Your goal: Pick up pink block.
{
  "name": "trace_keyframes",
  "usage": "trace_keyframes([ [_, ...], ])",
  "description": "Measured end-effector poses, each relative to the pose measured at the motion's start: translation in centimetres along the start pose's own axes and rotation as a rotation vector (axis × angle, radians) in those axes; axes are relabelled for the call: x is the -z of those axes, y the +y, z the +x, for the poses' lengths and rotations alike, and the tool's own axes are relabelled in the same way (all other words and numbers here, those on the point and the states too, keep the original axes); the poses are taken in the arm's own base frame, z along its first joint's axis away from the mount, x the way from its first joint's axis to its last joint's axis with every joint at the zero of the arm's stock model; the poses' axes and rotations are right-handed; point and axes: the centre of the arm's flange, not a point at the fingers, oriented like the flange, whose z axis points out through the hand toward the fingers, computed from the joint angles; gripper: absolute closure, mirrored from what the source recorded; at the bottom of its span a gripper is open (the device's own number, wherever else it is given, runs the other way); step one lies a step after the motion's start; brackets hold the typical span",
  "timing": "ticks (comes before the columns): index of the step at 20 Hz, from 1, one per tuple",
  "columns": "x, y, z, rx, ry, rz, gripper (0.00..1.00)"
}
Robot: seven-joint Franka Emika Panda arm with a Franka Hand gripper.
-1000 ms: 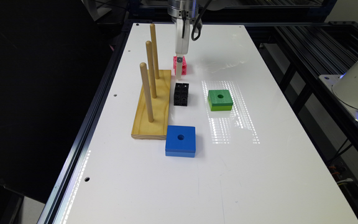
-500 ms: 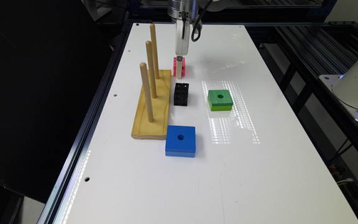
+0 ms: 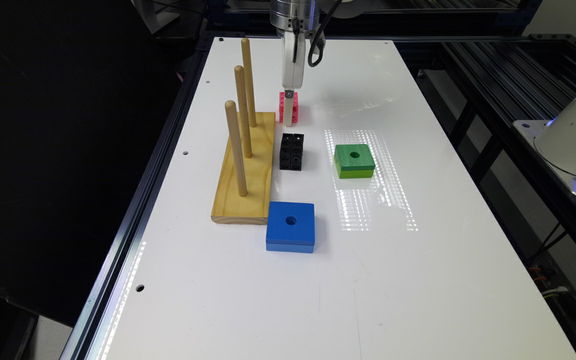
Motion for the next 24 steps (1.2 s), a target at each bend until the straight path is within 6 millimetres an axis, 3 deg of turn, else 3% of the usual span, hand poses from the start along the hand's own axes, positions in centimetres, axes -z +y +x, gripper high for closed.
trace_keyframes([
  [4,1.0,0.0,0.2,-0.001,0.007,0.001,1.00],
  [11,5.9,-0.3,0.3,0.005,0.005,-0.010,1.00],
  [19,9.6,-0.5,0.2,0.008,0.010,-0.016,1.00],
  [24,10.9,-0.5,0.1,0.010,0.014,-0.017,1.00],
])
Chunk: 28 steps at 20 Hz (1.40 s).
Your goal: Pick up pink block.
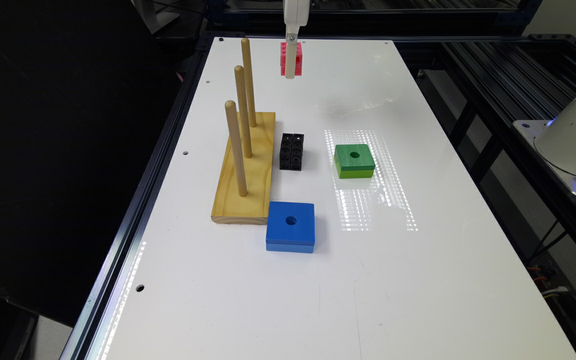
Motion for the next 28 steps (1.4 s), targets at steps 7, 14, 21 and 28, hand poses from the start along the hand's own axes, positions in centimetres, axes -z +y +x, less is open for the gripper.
trace_keyframes([
  [7,3.6,0.0,-0.4,0.002,0.006,-0.005,1.00],
  [14,4.5,0.0,-0.4,0.003,0.016,-0.001,1.00],
  [21,4.8,0.0,-0.5,0.003,0.017,-0.002,1.00],
  [28,4.8,0.0,-0.5,0.003,0.017,-0.002,1.00],
])
